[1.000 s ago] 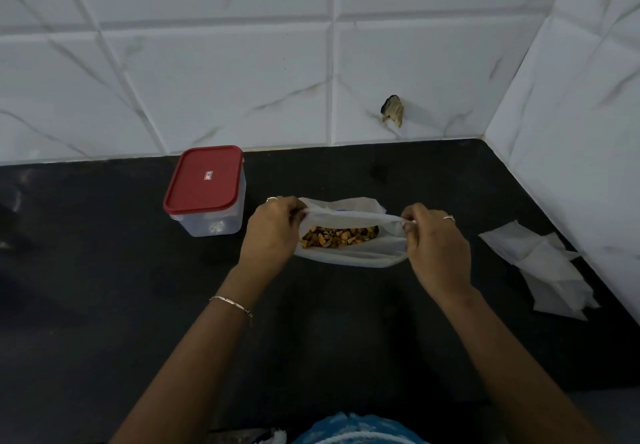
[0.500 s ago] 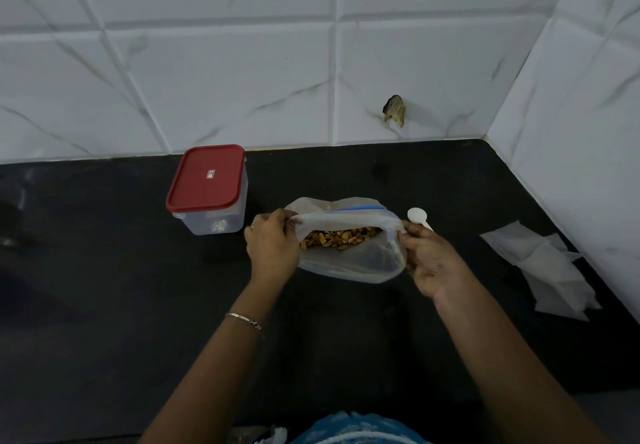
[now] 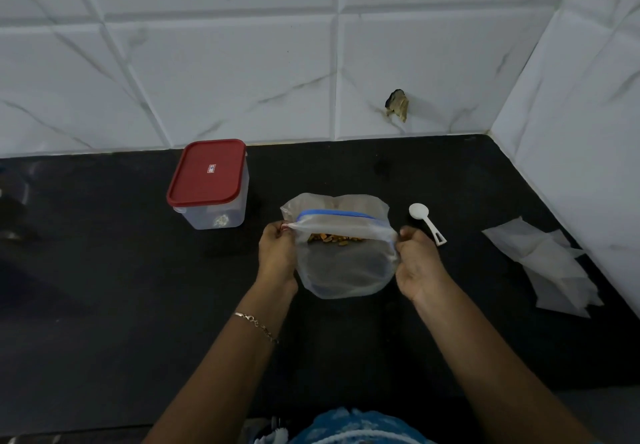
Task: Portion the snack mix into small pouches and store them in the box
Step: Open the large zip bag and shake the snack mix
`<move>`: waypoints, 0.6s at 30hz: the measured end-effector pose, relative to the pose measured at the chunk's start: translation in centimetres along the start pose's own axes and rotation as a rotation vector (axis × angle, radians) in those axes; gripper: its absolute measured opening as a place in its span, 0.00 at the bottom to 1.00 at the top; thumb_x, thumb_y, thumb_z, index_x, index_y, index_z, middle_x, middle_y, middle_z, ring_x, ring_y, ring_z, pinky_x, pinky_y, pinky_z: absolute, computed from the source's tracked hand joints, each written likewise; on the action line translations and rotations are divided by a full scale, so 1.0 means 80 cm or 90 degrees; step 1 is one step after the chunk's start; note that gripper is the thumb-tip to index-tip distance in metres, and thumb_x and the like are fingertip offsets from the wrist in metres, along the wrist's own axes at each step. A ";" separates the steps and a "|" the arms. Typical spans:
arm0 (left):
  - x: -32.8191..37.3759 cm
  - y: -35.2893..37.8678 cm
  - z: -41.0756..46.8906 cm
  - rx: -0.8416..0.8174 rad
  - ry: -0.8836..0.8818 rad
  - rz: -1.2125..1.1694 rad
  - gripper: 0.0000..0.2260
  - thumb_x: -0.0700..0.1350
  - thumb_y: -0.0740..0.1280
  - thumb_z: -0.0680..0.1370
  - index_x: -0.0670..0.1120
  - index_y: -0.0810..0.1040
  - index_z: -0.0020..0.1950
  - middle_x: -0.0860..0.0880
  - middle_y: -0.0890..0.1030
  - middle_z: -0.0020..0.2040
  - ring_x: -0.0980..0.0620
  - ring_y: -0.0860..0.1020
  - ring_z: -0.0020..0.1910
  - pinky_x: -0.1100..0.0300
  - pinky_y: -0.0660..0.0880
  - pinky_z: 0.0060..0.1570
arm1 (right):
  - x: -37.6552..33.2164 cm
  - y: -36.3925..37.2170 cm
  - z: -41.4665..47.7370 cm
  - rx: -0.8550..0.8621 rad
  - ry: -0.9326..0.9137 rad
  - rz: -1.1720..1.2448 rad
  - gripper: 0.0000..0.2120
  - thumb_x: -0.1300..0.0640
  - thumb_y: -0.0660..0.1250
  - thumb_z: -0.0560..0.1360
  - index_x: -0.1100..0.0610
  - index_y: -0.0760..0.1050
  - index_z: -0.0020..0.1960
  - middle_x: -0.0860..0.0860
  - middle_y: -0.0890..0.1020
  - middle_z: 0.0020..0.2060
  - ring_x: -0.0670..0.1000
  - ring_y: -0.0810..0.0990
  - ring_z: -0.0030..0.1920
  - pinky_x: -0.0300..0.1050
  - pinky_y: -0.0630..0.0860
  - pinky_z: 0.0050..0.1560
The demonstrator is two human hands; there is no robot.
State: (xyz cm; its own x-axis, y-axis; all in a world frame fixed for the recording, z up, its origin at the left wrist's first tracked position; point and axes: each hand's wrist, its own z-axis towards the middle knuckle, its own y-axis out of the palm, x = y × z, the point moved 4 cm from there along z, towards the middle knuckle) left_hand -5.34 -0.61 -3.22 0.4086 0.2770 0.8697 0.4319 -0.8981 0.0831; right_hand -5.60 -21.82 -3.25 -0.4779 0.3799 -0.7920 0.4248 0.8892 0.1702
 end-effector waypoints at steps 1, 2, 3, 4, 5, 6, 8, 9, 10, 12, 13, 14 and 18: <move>0.000 0.000 0.005 -0.006 -0.008 0.014 0.06 0.42 0.61 0.80 0.48 0.75 0.54 0.45 0.79 0.54 0.46 0.80 0.52 0.47 0.78 0.55 | -0.002 0.002 -0.001 -0.025 -0.017 -0.023 0.14 0.71 0.55 0.77 0.55 0.71 0.42 0.54 0.77 0.40 0.52 0.76 0.41 0.48 0.76 0.47; 0.001 0.000 0.008 -0.010 -0.016 0.031 0.07 0.41 0.61 0.80 0.47 0.75 0.55 0.44 0.80 0.54 0.45 0.80 0.53 0.47 0.79 0.55 | -0.004 0.004 -0.002 -0.054 -0.029 -0.044 0.14 0.71 0.55 0.77 0.56 0.72 0.43 0.54 0.77 0.40 0.52 0.77 0.40 0.47 0.76 0.44; 0.002 -0.001 0.014 -0.013 -0.018 0.053 0.08 0.41 0.61 0.79 0.46 0.75 0.57 0.42 0.80 0.54 0.44 0.80 0.52 0.48 0.79 0.54 | -0.007 0.005 -0.003 -0.080 -0.040 -0.073 0.13 0.71 0.56 0.76 0.56 0.72 0.44 0.54 0.78 0.41 0.51 0.77 0.41 0.45 0.75 0.42; 0.005 -0.002 0.019 -0.018 -0.013 0.076 0.09 0.40 0.60 0.79 0.44 0.75 0.57 0.41 0.80 0.54 0.44 0.80 0.51 0.49 0.79 0.52 | -0.010 0.004 -0.001 -0.100 -0.054 -0.112 0.12 0.71 0.57 0.76 0.56 0.73 0.45 0.53 0.78 0.42 0.51 0.77 0.41 0.44 0.75 0.41; 0.008 -0.003 0.023 -0.027 -0.005 0.101 0.09 0.40 0.60 0.79 0.43 0.76 0.57 0.41 0.80 0.53 0.45 0.80 0.49 0.51 0.79 0.50 | -0.013 0.003 0.000 -0.119 -0.068 -0.146 0.11 0.70 0.58 0.76 0.56 0.73 0.46 0.53 0.79 0.43 0.50 0.77 0.42 0.43 0.74 0.41; 0.012 -0.002 0.026 -0.041 0.001 0.128 0.09 0.41 0.60 0.80 0.42 0.77 0.57 0.42 0.80 0.51 0.46 0.80 0.48 0.52 0.78 0.48 | -0.015 0.002 0.004 -0.136 -0.078 -0.161 0.10 0.69 0.58 0.76 0.56 0.73 0.46 0.54 0.79 0.43 0.50 0.77 0.42 0.43 0.74 0.42; 0.019 -0.001 0.031 -0.073 0.018 0.172 0.09 0.43 0.60 0.81 0.42 0.77 0.57 0.44 0.80 0.47 0.48 0.79 0.45 0.54 0.78 0.45 | -0.017 0.000 0.012 -0.168 -0.078 -0.134 0.08 0.67 0.59 0.76 0.56 0.74 0.46 0.54 0.80 0.42 0.51 0.78 0.42 0.45 0.74 0.44; 0.022 0.000 0.032 -0.090 0.034 0.190 0.09 0.45 0.60 0.82 0.43 0.77 0.57 0.45 0.80 0.47 0.50 0.79 0.44 0.56 0.77 0.42 | -0.017 0.000 0.015 -0.183 -0.073 -0.111 0.07 0.65 0.60 0.77 0.56 0.75 0.46 0.54 0.81 0.42 0.51 0.78 0.43 0.46 0.74 0.46; 0.025 0.001 0.033 -0.107 0.049 0.209 0.10 0.47 0.61 0.82 0.43 0.78 0.55 0.46 0.80 0.46 0.51 0.79 0.44 0.58 0.76 0.41 | -0.018 0.000 0.017 -0.203 -0.078 -0.103 0.05 0.62 0.61 0.78 0.57 0.75 0.47 0.53 0.82 0.42 0.51 0.79 0.44 0.46 0.74 0.47; 0.030 0.001 0.032 -0.136 0.083 0.241 0.11 0.51 0.63 0.81 0.44 0.78 0.50 0.47 0.80 0.45 0.53 0.78 0.42 0.61 0.75 0.39 | -0.020 0.000 0.019 -0.247 -0.115 -0.140 0.05 0.60 0.67 0.76 0.58 0.76 0.51 0.53 0.83 0.45 0.51 0.81 0.47 0.44 0.76 0.49; 0.032 0.002 0.031 -0.150 0.101 0.255 0.12 0.53 0.63 0.80 0.44 0.78 0.48 0.48 0.80 0.44 0.54 0.78 0.41 0.62 0.74 0.37 | -0.019 -0.001 0.021 -0.260 -0.142 -0.178 0.08 0.60 0.69 0.75 0.59 0.75 0.54 0.53 0.83 0.48 0.50 0.82 0.50 0.44 0.77 0.51; 0.035 0.002 0.031 -0.169 0.117 0.269 0.13 0.54 0.64 0.79 0.44 0.78 0.48 0.48 0.80 0.44 0.54 0.78 0.40 0.63 0.73 0.37 | -0.020 -0.002 0.022 -0.256 -0.167 -0.222 0.11 0.61 0.70 0.75 0.60 0.76 0.56 0.53 0.82 0.51 0.50 0.81 0.52 0.43 0.77 0.54; 0.044 0.005 0.027 -0.240 0.163 0.364 0.13 0.54 0.66 0.77 0.44 0.77 0.50 0.50 0.79 0.46 0.53 0.77 0.45 0.63 0.71 0.39 | -0.023 -0.002 0.027 -0.209 -0.222 -0.285 0.07 0.59 0.68 0.77 0.56 0.79 0.54 0.52 0.83 0.51 0.47 0.80 0.54 0.38 0.75 0.54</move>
State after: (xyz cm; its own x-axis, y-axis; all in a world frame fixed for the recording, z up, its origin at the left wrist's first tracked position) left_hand -2.01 0.78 -1.22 0.2667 -0.3170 0.9102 -0.1182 -0.9480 -0.2956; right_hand -3.13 -23.19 -3.10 -0.2524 -0.1010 -0.9623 -0.0409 0.9948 -0.0936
